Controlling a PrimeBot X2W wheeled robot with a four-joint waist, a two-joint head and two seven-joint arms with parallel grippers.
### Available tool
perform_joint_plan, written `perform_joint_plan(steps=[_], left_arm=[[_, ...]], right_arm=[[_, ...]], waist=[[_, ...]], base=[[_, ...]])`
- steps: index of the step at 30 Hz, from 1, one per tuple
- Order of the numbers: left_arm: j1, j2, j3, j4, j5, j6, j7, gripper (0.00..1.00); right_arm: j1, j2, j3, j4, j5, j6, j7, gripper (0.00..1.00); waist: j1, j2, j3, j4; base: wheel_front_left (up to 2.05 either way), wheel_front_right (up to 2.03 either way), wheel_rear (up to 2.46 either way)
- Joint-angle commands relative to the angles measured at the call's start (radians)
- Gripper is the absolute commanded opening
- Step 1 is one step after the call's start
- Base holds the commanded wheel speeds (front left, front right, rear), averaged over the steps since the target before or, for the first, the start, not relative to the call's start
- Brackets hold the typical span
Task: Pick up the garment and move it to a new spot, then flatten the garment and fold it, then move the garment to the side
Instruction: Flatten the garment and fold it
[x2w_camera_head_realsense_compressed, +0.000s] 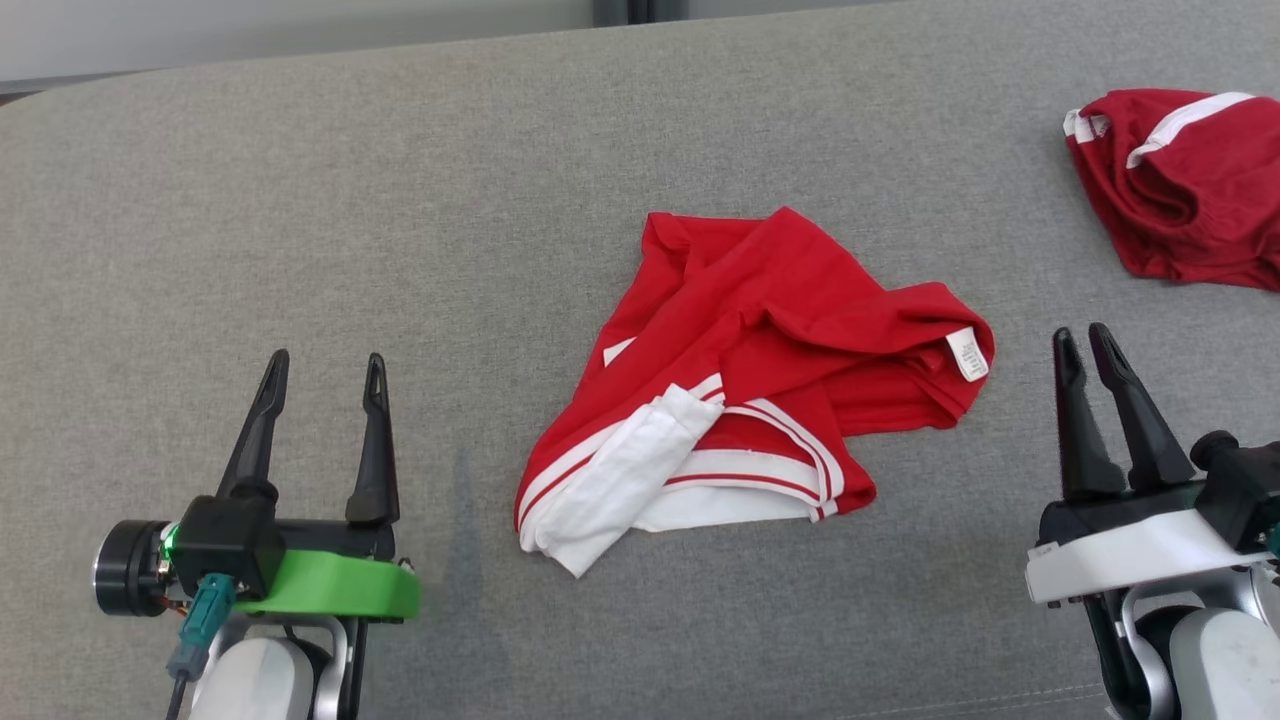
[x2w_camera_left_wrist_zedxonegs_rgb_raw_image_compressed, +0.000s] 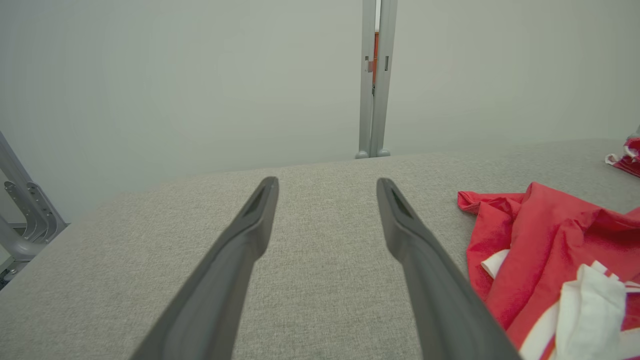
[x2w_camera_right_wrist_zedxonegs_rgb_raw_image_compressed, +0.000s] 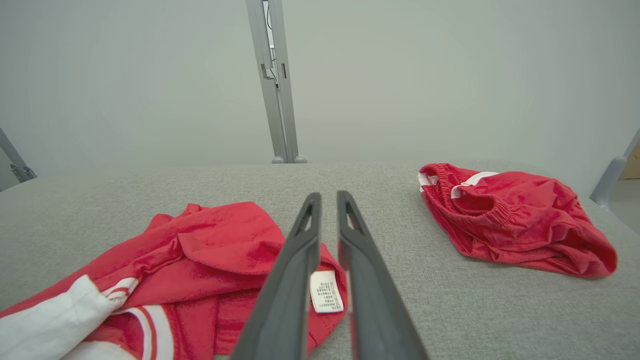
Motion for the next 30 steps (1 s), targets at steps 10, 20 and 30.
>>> perform_joint_plan(steps=[10,20,30], left_arm=[[0.061,0.017,-0.009,-0.007,-0.007,0.013,0.008,1.0],[0.071,0.021,-0.018,-0.017,-0.011,0.019,0.017,1.0],[0.048,0.022,-0.026,-0.025,-0.015,0.021,0.018,1.0]], right_arm=[[0.082,0.024,0.006,-0.033,-0.008,-0.001,0.031,1.0],[0.083,0.025,0.006,-0.031,0.001,-0.001,0.039,1.0],[0.057,0.004,0.022,-0.017,0.01,-0.001,0.081,1.0]], waist=[[0.0,0.0,-0.06,-0.004],[0.0,0.0,-0.068,-0.003],[0.0,0.0,-0.048,0.004]], base=[[0.0,0.0,0.0],[0.0,0.0,0.0],[0.0,0.0,0.0]])
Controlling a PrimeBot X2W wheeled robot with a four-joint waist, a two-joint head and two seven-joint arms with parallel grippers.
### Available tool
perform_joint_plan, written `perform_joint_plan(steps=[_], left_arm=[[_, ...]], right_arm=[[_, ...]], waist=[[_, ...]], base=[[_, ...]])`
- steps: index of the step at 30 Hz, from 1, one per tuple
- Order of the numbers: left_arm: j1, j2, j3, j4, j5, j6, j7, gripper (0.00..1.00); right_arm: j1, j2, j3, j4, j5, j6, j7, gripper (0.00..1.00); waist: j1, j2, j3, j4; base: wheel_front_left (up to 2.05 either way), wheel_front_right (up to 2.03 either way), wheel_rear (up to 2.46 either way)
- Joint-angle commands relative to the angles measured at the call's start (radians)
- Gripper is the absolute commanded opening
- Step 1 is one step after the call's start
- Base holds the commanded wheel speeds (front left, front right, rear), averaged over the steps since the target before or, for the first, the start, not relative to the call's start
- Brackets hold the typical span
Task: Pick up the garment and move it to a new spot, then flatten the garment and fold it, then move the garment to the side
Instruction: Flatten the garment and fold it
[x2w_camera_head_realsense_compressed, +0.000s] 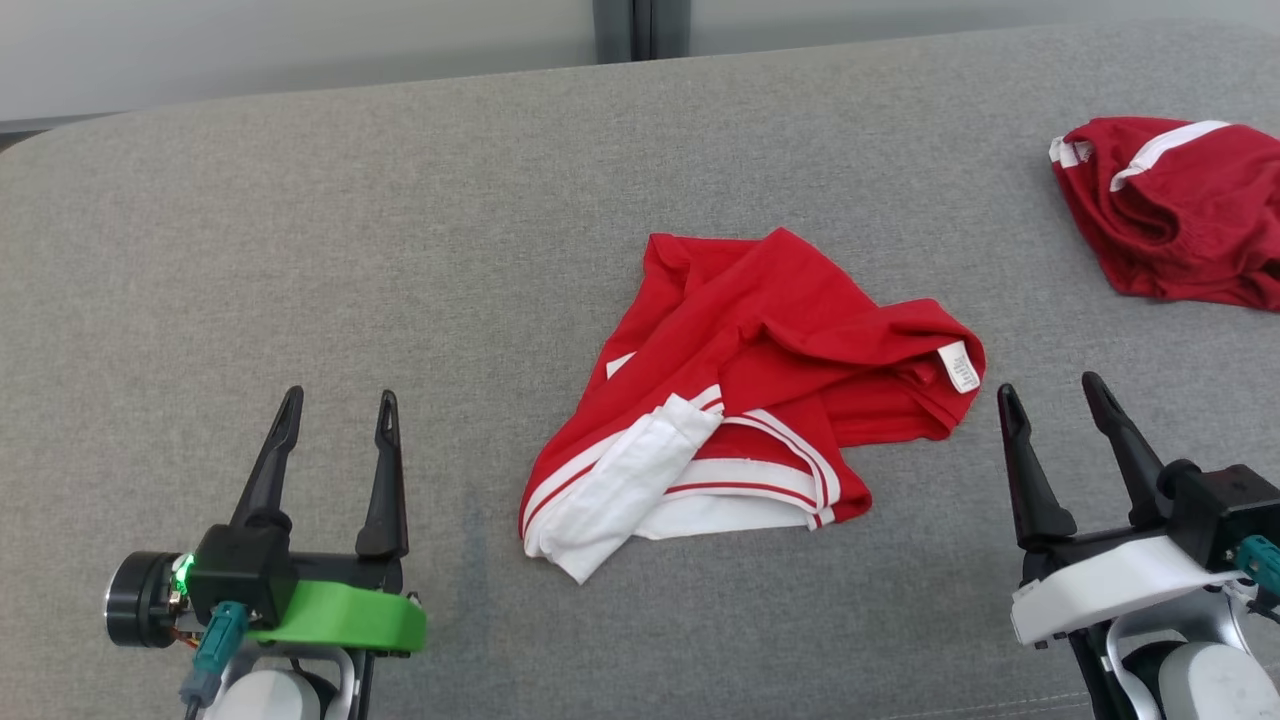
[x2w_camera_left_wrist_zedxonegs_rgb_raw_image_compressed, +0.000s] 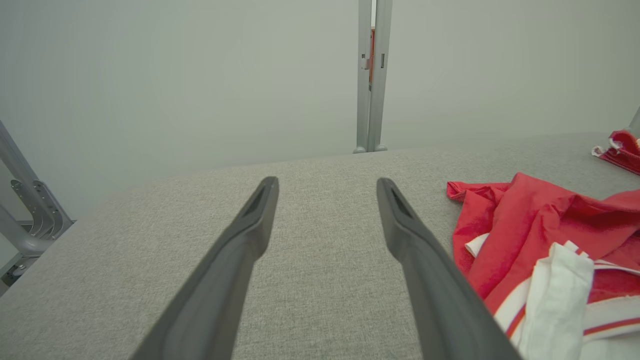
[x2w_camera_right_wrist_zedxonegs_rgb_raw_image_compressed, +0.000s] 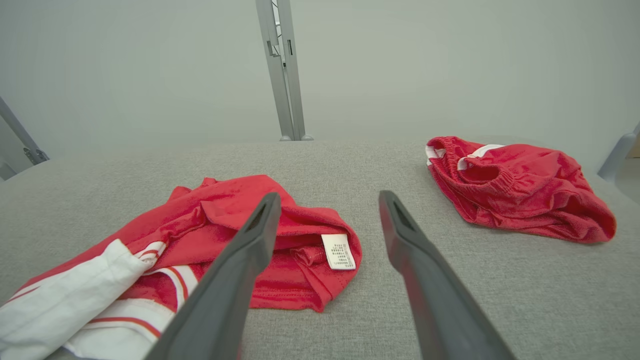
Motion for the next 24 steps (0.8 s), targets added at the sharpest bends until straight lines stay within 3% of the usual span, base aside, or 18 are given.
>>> perform_joint_plan(steps=[1,9,17,23,24], left_arm=[[-0.016,0.003,-0.001,-0.004,-0.008,0.002,0.002,1.0],[-0.059,-0.012,-0.012,0.0,-0.007,-0.006,-0.007,1.0],[-0.105,-0.026,-0.019,0.013,0.001,-0.016,-0.015,1.0],[-0.125,-0.036,-0.022,0.024,0.006,-0.024,-0.019,1.0],[-0.127,-0.037,-0.021,0.025,0.007,-0.024,-0.02,1.0]], right_arm=[[-0.018,-0.01,0.008,0.01,0.009,-0.001,0.016,1.0],[-0.072,-0.052,0.087,0.151,0.069,-0.001,0.124,1.0],[-0.217,-0.066,0.129,0.333,0.096,-0.001,0.079,1.0],[-0.29,-0.053,0.097,0.433,0.091,-0.001,0.026,1.0],[-0.297,-0.051,0.092,0.443,0.095,-0.001,0.013,0.76]], waist=[[0.0,0.0,0.01,0.006],[0.0,0.0,0.064,0.039],[0.0,0.0,0.13,0.06],[0.0,0.0,0.149,0.066],[0.0,0.0,0.151,0.066]], base=[[0.0,0.0,0.0],[0.0,0.0,0.0],[0.0,0.0,0.0],[0.0,0.0,0.0],[0.0,0.0,0.0]])
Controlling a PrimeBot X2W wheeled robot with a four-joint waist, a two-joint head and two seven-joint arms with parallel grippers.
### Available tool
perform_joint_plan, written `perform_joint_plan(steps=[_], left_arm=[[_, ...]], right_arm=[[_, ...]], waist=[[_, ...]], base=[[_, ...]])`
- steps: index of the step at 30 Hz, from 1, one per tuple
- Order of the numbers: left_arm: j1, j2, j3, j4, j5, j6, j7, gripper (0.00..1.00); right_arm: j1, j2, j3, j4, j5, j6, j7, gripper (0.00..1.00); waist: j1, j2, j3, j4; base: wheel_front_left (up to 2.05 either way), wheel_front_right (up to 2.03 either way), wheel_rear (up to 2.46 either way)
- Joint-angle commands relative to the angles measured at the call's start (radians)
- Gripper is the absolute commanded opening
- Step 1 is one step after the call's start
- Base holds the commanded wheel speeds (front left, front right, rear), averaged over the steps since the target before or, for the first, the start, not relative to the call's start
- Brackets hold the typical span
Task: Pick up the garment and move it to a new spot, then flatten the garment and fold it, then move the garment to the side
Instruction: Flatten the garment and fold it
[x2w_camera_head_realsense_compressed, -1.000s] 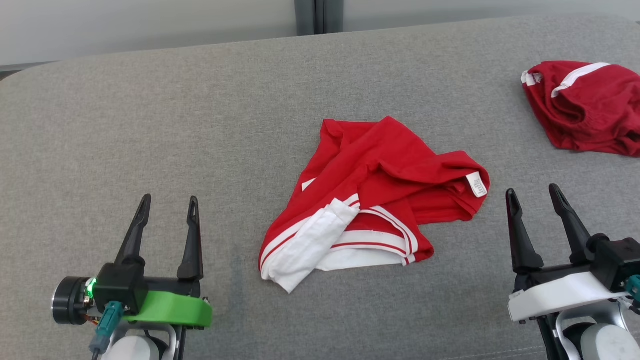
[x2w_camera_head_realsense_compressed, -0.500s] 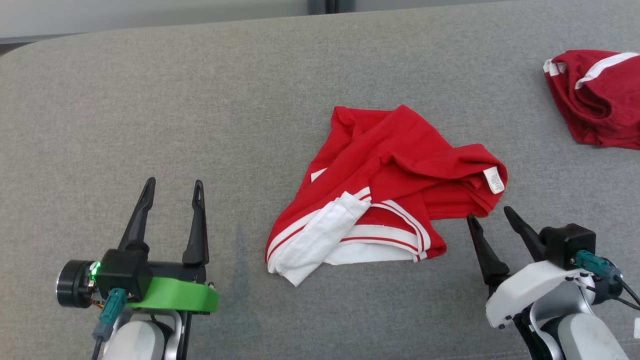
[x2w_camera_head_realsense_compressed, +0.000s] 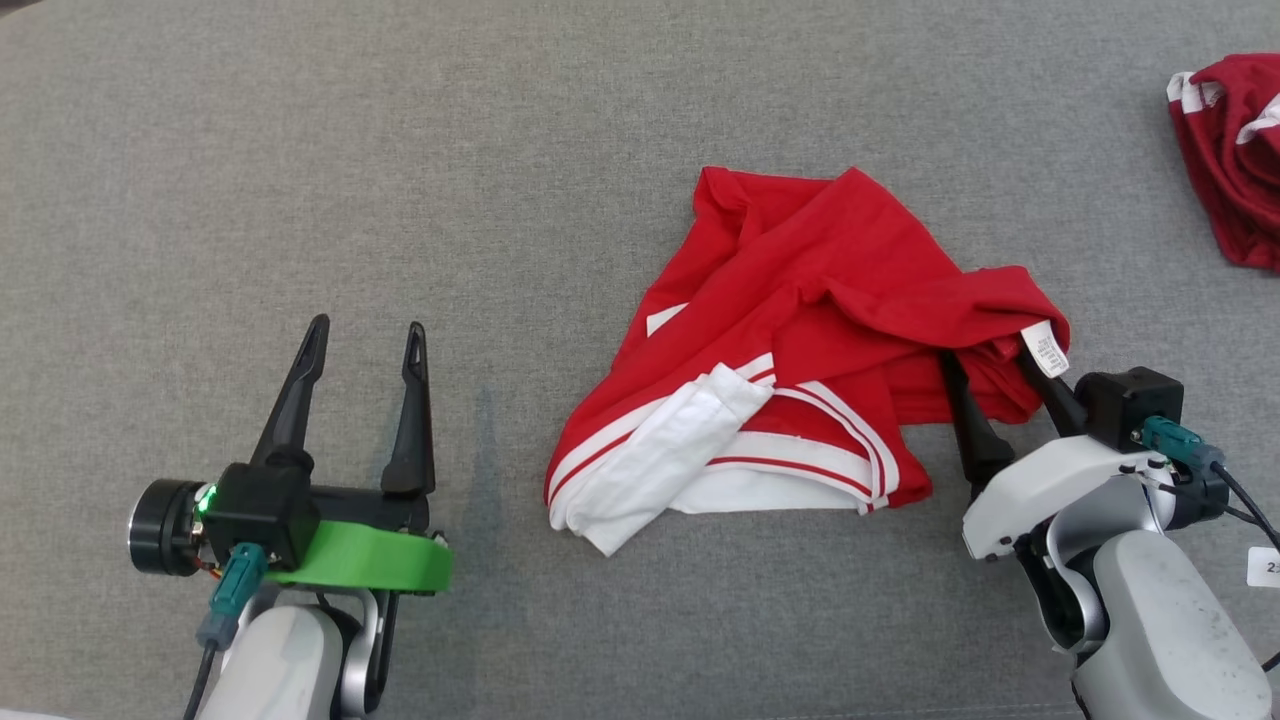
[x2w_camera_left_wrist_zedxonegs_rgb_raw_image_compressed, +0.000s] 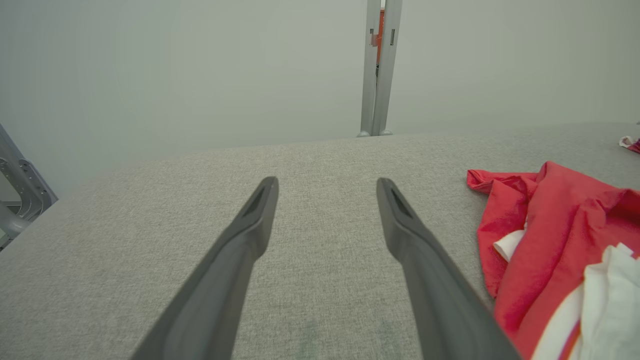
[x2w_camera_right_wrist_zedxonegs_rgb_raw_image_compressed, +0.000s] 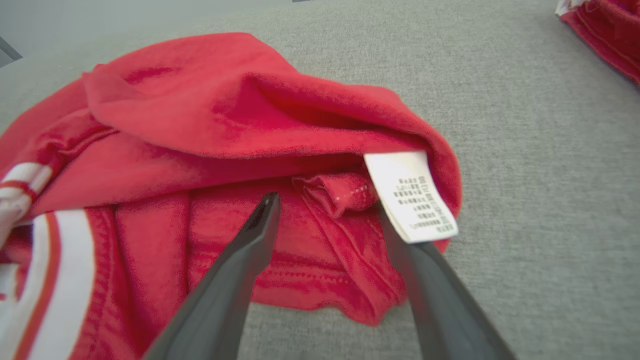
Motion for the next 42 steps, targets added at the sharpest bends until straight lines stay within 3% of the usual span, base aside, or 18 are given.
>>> perform_joint_plan(steps=[1,2,3,14,19,25,26,27,34,38,42], left_arm=[[-0.017,-0.003,0.004,0.001,0.003,-0.003,-0.008,1.0],[-0.018,-0.003,0.006,0.001,0.003,-0.003,-0.009,1.0],[-0.017,-0.003,0.007,0.002,0.004,-0.004,-0.009,1.0],[-0.002,-0.002,0.017,0.003,0.01,-0.005,-0.007,1.0],[0.011,0.001,0.026,-0.005,0.013,-0.005,-0.007,1.0],[0.016,0.005,0.03,-0.008,0.017,-0.008,-0.007,1.0],[0.015,0.005,0.03,-0.008,0.017,-0.008,-0.007,1.0],[0.014,0.004,0.029,-0.008,0.018,-0.009,-0.007,1.0],[0.029,0.01,0.039,-0.004,0.016,-0.003,-0.007,1.0],[0.049,0.017,0.047,-0.001,0.01,0.004,-0.007,1.0],[0.077,0.023,0.052,-0.001,0.005,0.01,-0.007,1.0]], right_arm=[[-0.016,0.003,-0.004,0.01,0.006,-0.001,-0.017,0.47],[-0.021,0.004,-0.005,0.018,0.008,-0.001,-0.024,0.17],[-0.024,0.006,-0.007,0.023,0.012,-0.001,-0.032,0.0],[0.077,-0.002,-0.058,-0.072,0.038,-0.001,-0.11,0.0],[0.164,-0.007,-0.176,-0.14,0.052,-0.002,-0.104,0.0],[0.198,0.005,-0.295,-0.119,0.05,-0.002,-0.102,0.01],[0.196,0.006,-0.309,-0.103,0.045,-0.002,-0.1,0.29],[0.189,0.009,-0.319,-0.087,0.042,-0.002,-0.103,1.0],[0.176,0.032,-0.38,-0.087,0.008,-0.002,-0.178,1.0],[0.202,0.043,-0.4,-0.164,-0.026,-0.002,-0.203,1.0],[0.225,0.053,-0.356,-0.274,-0.066,-0.001,-0.204,1.0]], waist=[[0.0,0.0,0.005,0.001],[0.0,0.0,0.005,-0.001],[0.0,0.0,0.005,-0.003],[0.0,0.0,-0.022,-0.029],[0.0,0.0,-0.028,-0.043],[0.0,0.0,-0.027,-0.051],[0.0,0.0,-0.026,-0.051],[0.0,0.0,-0.025,-0.05],[0.0,0.0,-0.034,-0.044],[0.0,0.0,-0.056,-0.049],[0.0,0.0,-0.085,-0.053]], base=[[0.0,0.0,0.0],[0.0,0.0,0.0],[0.0,0.0,0.0],[0.0,0.0,0.0],[0.0,0.0,0.0],[0.0,0.0,0.0],[0.0,0.0,0.0],[0.0,0.0,0.0],[0.0,0.0,0.0],[0.0,0.0,0.0],[0.0,0.0,0.0]])
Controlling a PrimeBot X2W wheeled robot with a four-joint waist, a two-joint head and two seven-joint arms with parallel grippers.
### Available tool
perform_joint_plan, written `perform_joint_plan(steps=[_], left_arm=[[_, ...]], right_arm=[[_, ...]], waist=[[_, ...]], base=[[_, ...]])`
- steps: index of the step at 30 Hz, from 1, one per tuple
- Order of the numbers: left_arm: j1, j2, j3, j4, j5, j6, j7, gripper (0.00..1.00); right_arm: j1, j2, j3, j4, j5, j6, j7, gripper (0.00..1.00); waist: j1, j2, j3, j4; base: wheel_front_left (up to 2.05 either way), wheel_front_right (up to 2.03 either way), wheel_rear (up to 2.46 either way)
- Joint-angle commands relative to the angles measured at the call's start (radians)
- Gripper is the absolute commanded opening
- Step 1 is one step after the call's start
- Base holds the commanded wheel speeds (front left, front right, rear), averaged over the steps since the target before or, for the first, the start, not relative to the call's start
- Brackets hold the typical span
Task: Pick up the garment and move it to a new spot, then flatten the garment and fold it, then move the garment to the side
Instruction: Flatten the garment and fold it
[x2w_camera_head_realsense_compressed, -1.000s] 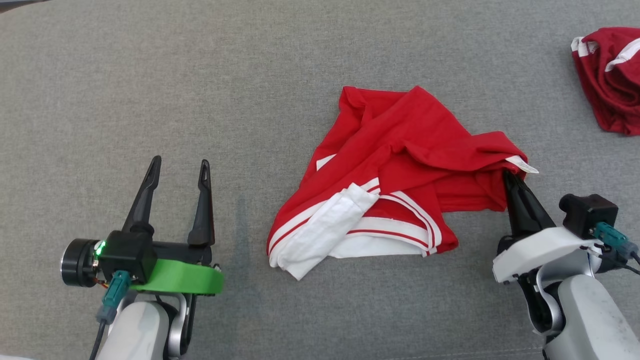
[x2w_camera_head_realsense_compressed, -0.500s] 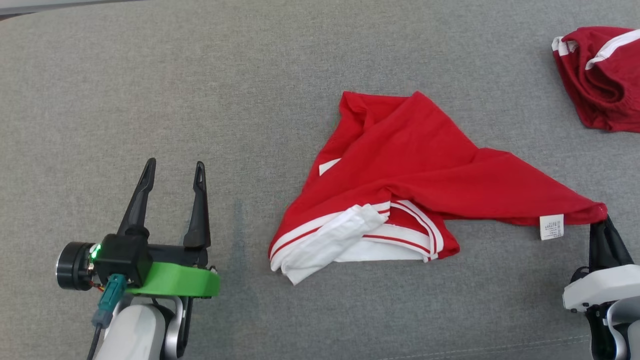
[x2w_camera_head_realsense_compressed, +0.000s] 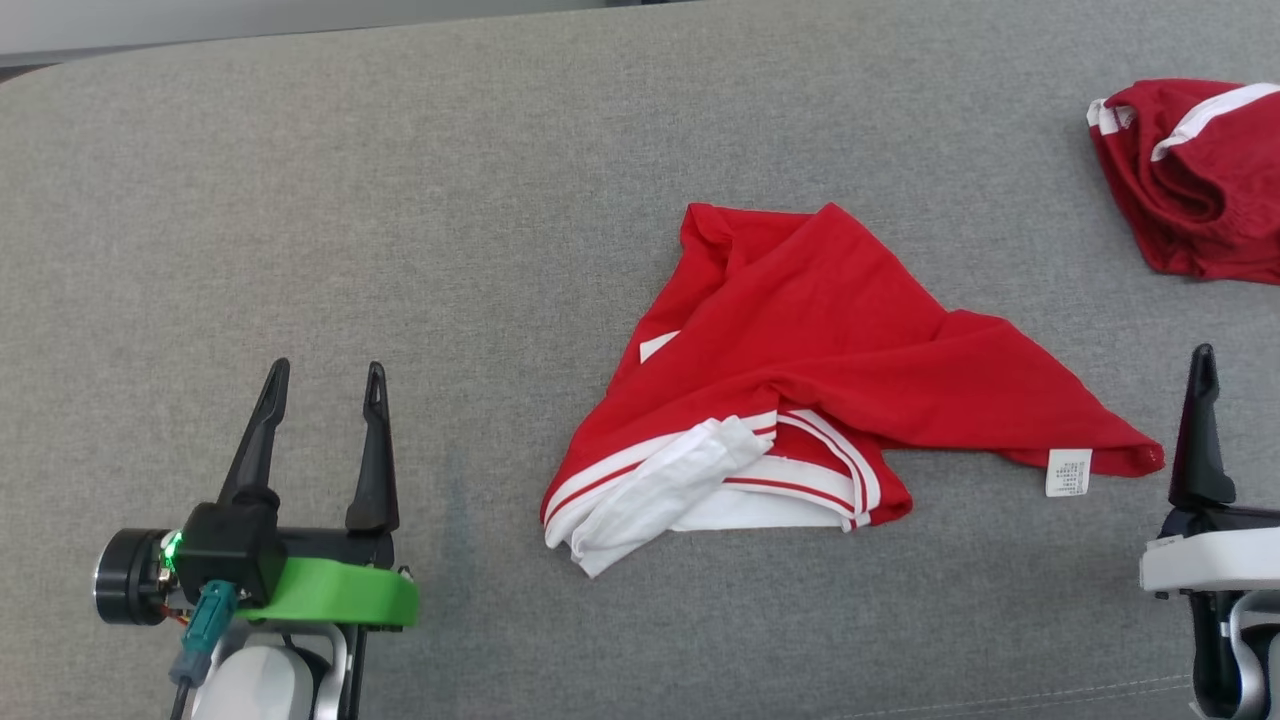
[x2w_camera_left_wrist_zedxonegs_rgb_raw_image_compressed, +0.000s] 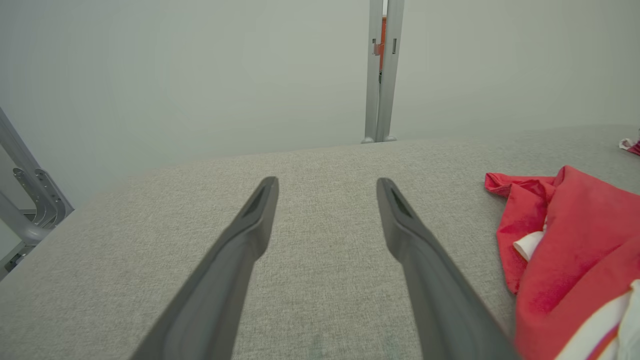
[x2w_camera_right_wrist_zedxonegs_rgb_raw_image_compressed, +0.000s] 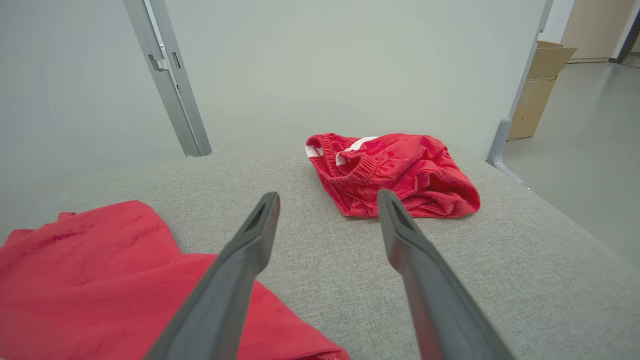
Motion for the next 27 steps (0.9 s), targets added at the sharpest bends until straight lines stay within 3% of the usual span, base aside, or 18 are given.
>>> perform_joint_plan(steps=[1,11,27], left_arm=[[0.02,0.01,0.001,-0.001,-0.006,0.006,-0.003,1.0],[0.058,0.021,-0.009,-0.011,-0.011,0.011,0.013,1.0],[0.054,0.022,-0.029,-0.038,-0.016,0.018,0.019,1.0]], right_arm=[[0.019,0.005,0.024,-0.035,-0.011,-0.001,0.009,1.0],[0.077,0.025,0.134,-0.181,-0.036,-0.002,0.086,1.0],[0.076,0.026,0.15,-0.183,-0.017,-0.002,0.101,1.0]], waist=[[0.0,0.0,-0.024,-0.004],[0.0,0.0,-0.074,0.007],[0.0,0.0,-0.077,0.007]], base=[[0.0,0.0,0.0],[0.0,0.0,0.0],[0.0,0.0,0.0]])
